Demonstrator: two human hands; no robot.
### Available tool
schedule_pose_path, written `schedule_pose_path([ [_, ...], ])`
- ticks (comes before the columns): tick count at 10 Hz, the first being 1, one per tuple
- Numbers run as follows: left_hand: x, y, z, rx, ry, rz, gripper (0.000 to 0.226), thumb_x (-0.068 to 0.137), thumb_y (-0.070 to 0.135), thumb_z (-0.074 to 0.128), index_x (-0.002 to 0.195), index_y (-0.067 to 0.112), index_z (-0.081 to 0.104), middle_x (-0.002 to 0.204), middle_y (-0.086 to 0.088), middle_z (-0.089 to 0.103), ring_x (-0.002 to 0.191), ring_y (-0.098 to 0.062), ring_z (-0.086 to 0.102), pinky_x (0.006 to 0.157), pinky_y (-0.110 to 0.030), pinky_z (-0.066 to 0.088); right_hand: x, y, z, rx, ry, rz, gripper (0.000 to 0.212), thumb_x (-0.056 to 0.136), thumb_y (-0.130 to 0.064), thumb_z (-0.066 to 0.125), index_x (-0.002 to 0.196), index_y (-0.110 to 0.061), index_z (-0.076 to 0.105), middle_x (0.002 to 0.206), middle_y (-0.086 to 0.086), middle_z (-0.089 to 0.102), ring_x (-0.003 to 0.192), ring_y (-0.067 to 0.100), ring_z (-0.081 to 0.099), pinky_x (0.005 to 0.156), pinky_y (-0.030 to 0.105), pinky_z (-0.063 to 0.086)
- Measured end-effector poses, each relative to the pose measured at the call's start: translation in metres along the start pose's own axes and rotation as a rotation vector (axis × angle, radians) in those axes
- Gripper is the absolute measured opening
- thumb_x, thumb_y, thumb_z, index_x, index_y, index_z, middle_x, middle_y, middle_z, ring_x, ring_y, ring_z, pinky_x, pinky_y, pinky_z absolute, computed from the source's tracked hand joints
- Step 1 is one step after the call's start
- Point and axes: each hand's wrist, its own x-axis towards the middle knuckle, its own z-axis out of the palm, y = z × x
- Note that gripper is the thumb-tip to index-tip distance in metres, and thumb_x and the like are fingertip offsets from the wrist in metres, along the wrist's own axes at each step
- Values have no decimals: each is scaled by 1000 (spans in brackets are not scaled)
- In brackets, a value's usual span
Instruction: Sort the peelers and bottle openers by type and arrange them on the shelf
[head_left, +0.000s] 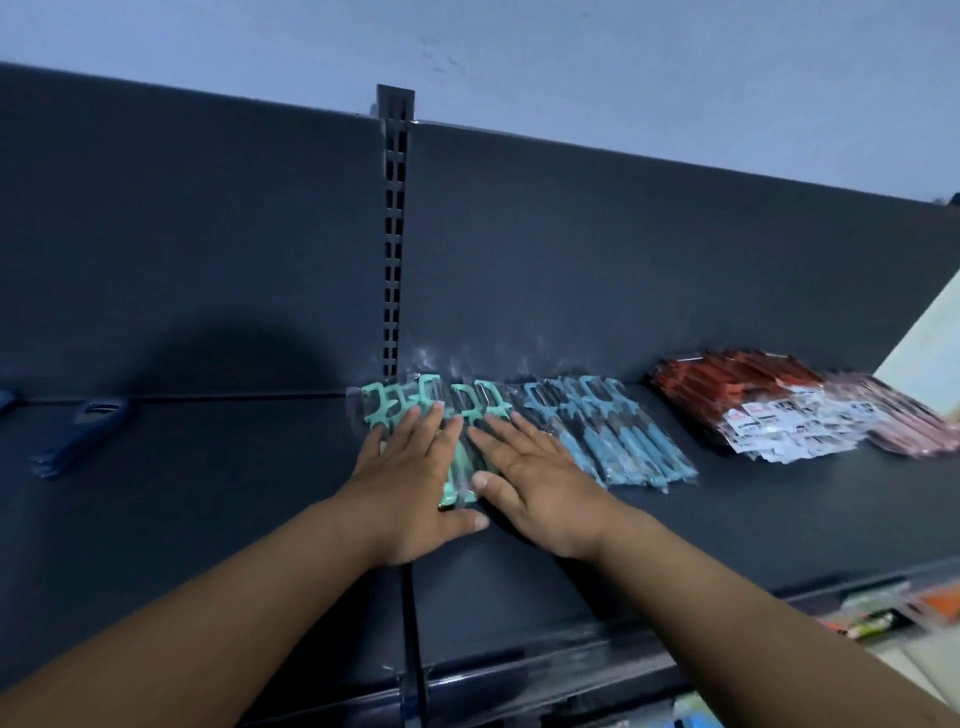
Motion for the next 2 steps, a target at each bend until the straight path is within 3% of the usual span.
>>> schedule_pose_path([
  [2, -3, 21, -4, 35, 42, 66, 87, 90, 67, 33, 153, 22, -7, 160, -1, -13, 146, -19, -18, 118, -44, -6, -21, 4, 0, 6, 66, 82, 60, 100, -49, 28, 153, -25, 13, 162, -2, 8, 149, 18, -2, 121, 38, 3],
])
